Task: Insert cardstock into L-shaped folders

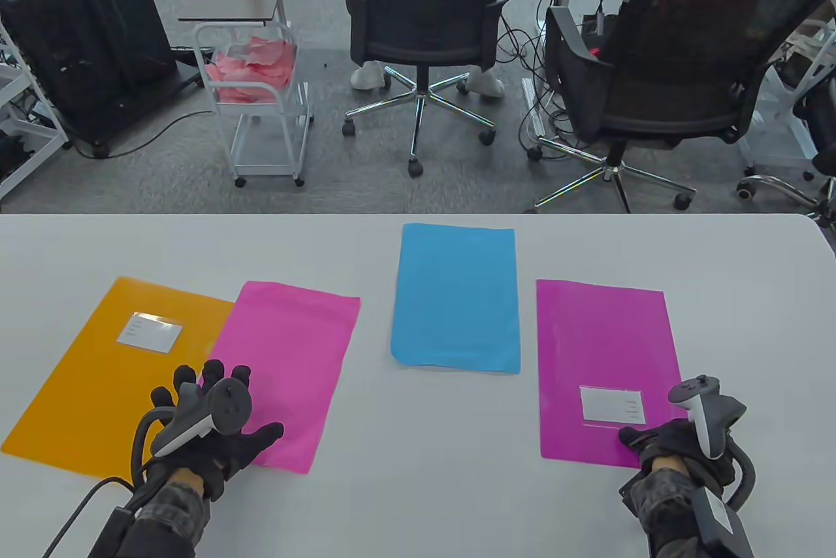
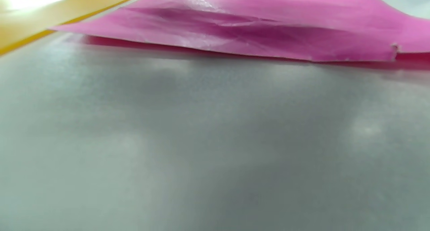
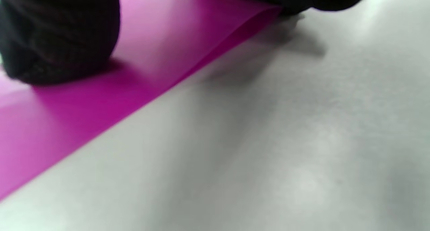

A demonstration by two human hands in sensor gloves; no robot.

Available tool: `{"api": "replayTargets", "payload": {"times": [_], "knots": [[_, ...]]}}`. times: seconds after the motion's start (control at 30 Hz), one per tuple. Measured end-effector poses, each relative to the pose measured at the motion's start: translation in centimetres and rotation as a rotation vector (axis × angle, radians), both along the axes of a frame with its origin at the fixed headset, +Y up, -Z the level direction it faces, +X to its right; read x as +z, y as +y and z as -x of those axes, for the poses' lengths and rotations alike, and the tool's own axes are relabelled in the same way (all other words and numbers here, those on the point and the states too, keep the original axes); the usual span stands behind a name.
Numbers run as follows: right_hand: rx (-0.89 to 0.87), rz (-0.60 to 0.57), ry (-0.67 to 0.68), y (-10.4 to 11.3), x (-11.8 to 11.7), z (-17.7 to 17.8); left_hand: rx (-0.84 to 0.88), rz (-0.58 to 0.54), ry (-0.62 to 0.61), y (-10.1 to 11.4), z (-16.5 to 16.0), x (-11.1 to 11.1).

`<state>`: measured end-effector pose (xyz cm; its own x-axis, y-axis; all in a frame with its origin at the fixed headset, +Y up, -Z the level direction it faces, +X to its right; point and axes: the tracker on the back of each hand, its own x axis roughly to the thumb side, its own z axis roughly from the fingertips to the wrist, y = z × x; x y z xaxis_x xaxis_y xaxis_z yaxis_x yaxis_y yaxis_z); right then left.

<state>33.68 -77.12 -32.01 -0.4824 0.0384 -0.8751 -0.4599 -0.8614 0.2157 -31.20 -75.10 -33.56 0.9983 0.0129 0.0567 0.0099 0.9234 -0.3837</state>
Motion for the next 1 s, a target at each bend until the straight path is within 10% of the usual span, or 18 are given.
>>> {"api": "replayTargets", "payload": {"times": [0.13,0.3,0.53,0.67,0.83,1.0], "knots": [[-0.038,-0.117,-0.094,0.5,0.6,-1.0,0.008,-0.028,-0.019,0.0,-0.3,0.0],[-0.339,-0.684,-0.212,3.7,1.0,-0.6,0.067,-0.097,-0.068,0.8,-1.6,0.3],[-0.418,-1.075,-0.012,10.4,2.0,3.6,0.362,-0.135,-0.164,2.1,-6.8,1.4],[-0.683,-1.146,0.105,11.1,2.0,7.6,0.633,-0.048,-0.218,2.5,-10.2,2.1],[-1.042,-1.003,0.326,8.8,1.4,15.4,1.168,0.342,-0.198,1.0,-12.9,3.3],[-1.349,-0.933,0.400,5.4,2.4,22.6,1.474,0.406,-0.071,0.2,-12.5,3.4]]}}
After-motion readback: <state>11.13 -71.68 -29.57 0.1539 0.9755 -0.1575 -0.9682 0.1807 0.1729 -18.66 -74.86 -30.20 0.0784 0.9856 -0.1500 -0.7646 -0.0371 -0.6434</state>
